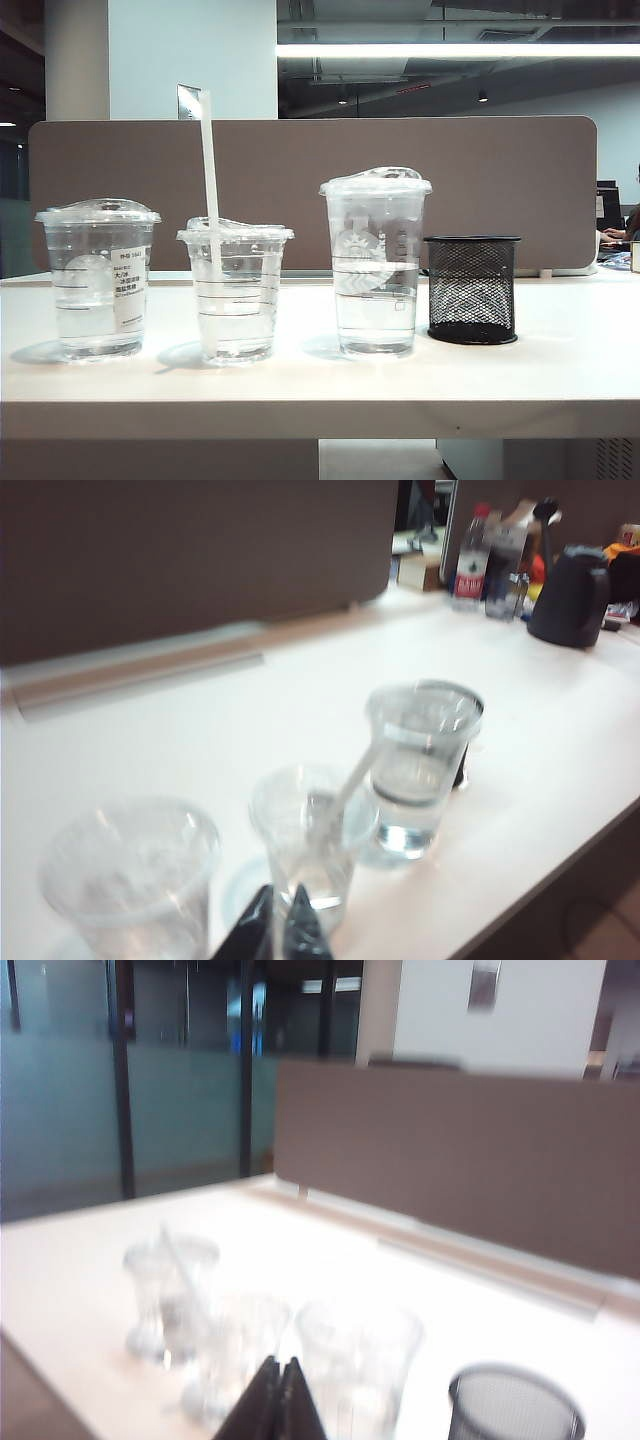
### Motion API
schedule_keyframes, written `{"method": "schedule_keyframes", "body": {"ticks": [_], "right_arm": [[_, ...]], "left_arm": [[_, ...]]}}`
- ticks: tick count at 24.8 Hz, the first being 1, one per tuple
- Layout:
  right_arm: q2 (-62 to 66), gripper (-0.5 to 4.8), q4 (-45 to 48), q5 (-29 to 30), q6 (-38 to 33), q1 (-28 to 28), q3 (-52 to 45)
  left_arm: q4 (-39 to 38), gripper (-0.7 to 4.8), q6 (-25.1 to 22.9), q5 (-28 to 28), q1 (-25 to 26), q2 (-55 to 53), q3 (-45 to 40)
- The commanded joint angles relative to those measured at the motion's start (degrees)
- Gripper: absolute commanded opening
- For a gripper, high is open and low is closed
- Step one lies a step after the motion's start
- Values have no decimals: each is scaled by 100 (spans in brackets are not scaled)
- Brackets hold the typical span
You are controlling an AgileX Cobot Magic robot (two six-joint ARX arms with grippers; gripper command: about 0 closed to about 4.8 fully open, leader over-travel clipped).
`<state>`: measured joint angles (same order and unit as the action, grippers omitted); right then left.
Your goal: Pick up the straw and insert it into the small coffee cup.
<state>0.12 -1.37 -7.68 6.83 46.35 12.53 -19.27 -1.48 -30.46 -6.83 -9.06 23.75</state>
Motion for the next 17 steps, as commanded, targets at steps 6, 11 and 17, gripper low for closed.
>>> {"method": "schedule_keyframes", "body": {"ticks": [6, 11, 17], "right_arm": [[-9, -4, -186, 28, -321, 13, -275], [-9, -4, -131, 345, -743, 13, -745], [-9, -4, -144, 682, -861, 13, -1119]], "left_arm": [[1912, 21, 339, -13, -7, 13, -1362], [1978, 21, 345, 387, -7, 13, -1797], [1976, 21, 341, 387, -2, 13, -1888]]}}
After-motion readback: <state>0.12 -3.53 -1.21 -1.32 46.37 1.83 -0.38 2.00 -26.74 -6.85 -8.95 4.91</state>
